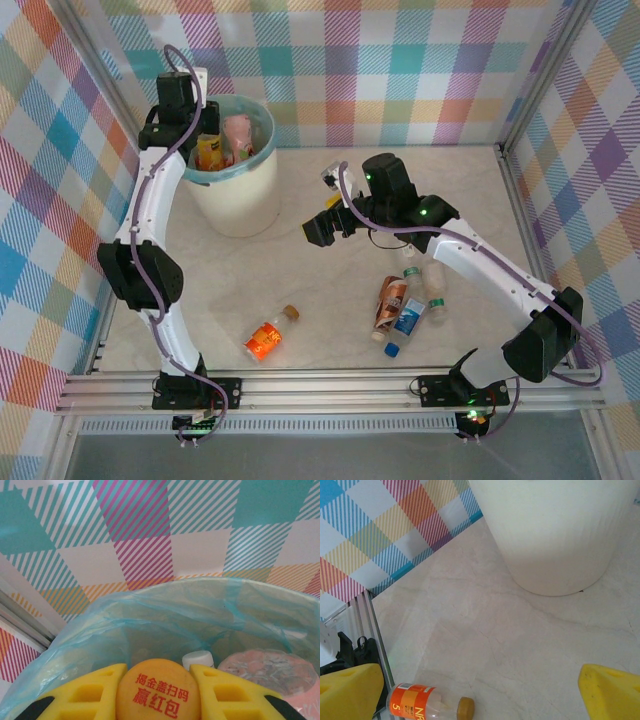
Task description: Put the plastic bottles in the bin
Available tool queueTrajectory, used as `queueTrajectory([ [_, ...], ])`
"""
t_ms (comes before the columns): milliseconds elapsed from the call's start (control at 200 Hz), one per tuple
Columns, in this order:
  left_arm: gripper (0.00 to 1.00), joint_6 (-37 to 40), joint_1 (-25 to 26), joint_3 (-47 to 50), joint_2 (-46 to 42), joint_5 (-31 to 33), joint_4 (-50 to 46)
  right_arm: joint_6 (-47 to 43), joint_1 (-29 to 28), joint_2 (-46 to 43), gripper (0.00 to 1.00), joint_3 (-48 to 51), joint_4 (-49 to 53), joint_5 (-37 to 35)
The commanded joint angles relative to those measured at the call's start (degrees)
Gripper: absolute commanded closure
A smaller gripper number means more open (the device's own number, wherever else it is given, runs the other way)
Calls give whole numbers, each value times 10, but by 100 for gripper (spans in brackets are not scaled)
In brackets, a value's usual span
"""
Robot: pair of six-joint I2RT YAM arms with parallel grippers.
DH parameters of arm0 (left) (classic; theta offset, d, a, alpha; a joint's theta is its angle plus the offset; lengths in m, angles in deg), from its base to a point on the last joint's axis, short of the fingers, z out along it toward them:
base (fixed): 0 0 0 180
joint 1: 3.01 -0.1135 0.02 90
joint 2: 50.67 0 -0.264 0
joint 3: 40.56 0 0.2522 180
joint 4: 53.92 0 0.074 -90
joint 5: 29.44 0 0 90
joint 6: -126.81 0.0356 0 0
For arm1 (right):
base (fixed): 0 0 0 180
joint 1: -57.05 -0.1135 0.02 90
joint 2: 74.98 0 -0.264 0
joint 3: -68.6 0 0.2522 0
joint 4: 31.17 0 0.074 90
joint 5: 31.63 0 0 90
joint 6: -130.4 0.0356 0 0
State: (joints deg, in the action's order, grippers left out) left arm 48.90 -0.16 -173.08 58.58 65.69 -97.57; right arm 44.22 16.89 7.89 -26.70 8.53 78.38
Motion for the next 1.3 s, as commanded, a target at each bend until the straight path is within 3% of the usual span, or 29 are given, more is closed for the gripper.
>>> queueTrajectory([
  [0, 100, 26, 2, -23, 4, 27, -51, -10, -3, 7, 0, -18, 15, 10],
  [200, 100, 81, 27, -164, 32, 84, -126, -10, -2, 18, 1, -33, 20, 11],
  [550, 99, 59, 29, -109, 57, 95, -183, -10, -3, 16, 0, -24, 31, 10],
  [600, 92, 54, 29, -111, 65, 91, -190, -9, -2, 13, 0, -17, 32, 8],
  [755, 36, 13, 27, -128, 65, 58, -196, -9, -2, 12, 0, -6, 39, 0],
  [810, 19, -9, 26, -136, 57, 47, -193, -10, -3, 14, 0, -8, 42, -1],
  [875, 6, -36, 22, -147, 47, 31, -187, -11, -2, 15, 0, -9, 43, -2],
  [990, 3, -78, 14, -174, 30, 5, -184, -11, -2, 18, 0, -12, 41, 0],
  [1295, 9, -133, 7, -169, -39, -23, -194, -11, -3, 35, 0, -18, 44, 10],
])
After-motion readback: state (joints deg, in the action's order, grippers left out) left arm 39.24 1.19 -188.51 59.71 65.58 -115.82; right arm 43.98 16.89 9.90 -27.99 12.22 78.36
